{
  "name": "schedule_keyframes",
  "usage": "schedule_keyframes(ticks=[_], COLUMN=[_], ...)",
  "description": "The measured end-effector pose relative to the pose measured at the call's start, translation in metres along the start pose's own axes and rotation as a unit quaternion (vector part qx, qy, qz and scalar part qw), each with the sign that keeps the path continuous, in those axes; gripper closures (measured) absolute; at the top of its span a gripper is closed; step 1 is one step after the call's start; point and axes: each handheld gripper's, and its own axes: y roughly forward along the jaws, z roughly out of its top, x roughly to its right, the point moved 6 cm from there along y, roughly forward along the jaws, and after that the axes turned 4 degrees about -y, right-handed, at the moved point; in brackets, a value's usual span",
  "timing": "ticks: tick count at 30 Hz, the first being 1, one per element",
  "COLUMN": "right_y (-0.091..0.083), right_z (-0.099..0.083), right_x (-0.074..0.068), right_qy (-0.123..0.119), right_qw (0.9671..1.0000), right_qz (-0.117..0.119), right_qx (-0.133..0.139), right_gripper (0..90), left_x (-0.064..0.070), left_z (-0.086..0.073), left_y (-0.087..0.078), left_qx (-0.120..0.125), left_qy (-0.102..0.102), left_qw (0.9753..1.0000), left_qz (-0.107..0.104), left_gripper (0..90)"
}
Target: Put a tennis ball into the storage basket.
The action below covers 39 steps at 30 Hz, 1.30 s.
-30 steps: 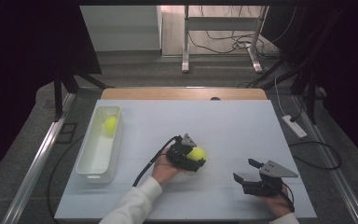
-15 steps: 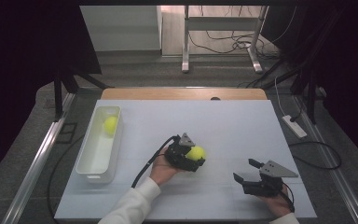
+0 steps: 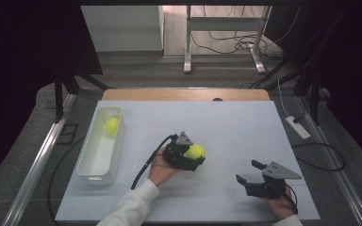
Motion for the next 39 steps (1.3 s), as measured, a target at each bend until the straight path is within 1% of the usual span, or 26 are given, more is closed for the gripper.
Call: schedule_keyframes(ticks=[8, 10, 11, 13, 20, 27, 28, 39], right_y=[0.000, 0.000, 0.000, 0.000, 0.000, 0.000, 0.000, 0.000], right_z=[0.000, 0.000, 0.000, 0.000, 0.000, 0.000, 0.000, 0.000], right_x=[0.000, 0.000, 0.000, 0.000, 0.000, 0.000, 0.000, 0.001], right_qy=[0.000, 0.001, 0.002, 0.001, 0.002, 0.002, 0.002, 0.000], right_qw=[1.0000, 1.0000, 1.0000, 1.0000, 1.0000, 1.0000, 1.0000, 1.0000], right_qz=[-0.001, -0.001, 0.000, -0.001, -0.001, -0.001, -0.001, -0.002], right_qx=[0.000, 0.000, 0.001, 0.000, -0.001, 0.000, 0.001, -0.001], right_gripper=[16.0, 16.0, 16.0, 16.0, 16.0, 16.0, 16.0, 16.0], left_x=[0.000, -0.002, -0.003, -0.004, -0.004, -0.005, -0.006, -0.010], left_z=[0.002, 0.003, 0.004, 0.005, 0.007, 0.009, 0.010, 0.014], left_y=[-0.008, -0.011, -0.013, -0.015, -0.018, -0.025, -0.027, -0.041], left_qx=[0.009, 0.016, 0.017, 0.021, 0.026, 0.032, 0.036, 0.051], left_qy=[0.000, -0.008, -0.007, -0.012, -0.011, -0.010, -0.011, -0.013], left_qw=[1.0000, 0.9998, 0.9998, 0.9997, 0.9996, 0.9994, 0.9993, 0.9985], left_qz=[0.000, -0.003, -0.002, 0.001, 0.003, 0.006, 0.007, 0.013], left_gripper=[26.3, 26.3, 26.3, 26.3, 26.3, 26.3, 26.4, 26.3])
